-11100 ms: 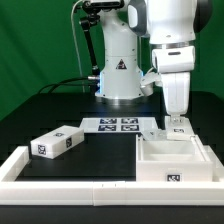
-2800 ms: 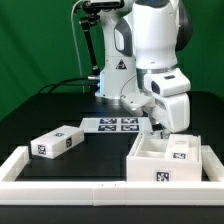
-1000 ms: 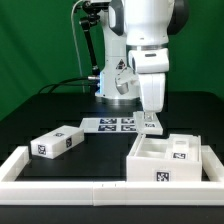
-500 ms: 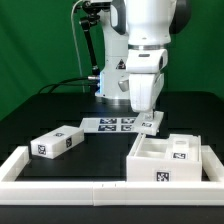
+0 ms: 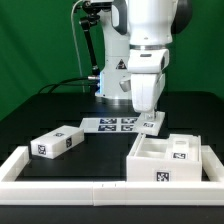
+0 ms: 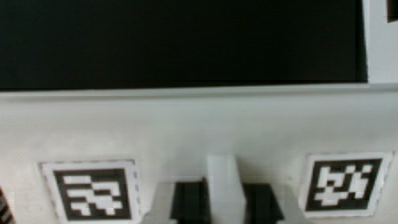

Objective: Assemble cabinet

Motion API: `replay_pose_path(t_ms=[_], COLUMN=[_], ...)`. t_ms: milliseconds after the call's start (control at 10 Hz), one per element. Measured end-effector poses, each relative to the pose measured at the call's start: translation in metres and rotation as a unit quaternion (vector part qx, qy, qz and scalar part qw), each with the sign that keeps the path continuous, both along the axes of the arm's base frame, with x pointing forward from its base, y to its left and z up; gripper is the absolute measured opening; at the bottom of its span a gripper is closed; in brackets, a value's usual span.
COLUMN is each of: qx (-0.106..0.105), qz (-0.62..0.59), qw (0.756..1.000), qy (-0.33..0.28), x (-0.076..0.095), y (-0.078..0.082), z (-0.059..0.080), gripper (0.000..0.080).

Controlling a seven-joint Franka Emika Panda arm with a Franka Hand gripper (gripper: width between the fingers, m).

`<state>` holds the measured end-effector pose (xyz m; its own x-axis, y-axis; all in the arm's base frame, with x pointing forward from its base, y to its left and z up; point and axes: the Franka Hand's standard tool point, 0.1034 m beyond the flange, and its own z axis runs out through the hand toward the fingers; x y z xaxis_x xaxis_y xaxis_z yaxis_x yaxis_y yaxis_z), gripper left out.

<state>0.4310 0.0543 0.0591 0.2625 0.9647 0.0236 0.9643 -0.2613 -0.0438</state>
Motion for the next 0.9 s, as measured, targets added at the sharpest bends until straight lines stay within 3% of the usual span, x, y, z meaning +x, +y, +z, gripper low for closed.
replay_pose_path(t_ms=[500,900], qx=[0.005,0.001], qz=[0.001,-0.004], qw=[1.000,1.000], qy=[-0.006,-0.009], x=[0.022,0.021], y=[0.006,0.011], z=[0.002,0.005], gripper=[0.0069,0.0069])
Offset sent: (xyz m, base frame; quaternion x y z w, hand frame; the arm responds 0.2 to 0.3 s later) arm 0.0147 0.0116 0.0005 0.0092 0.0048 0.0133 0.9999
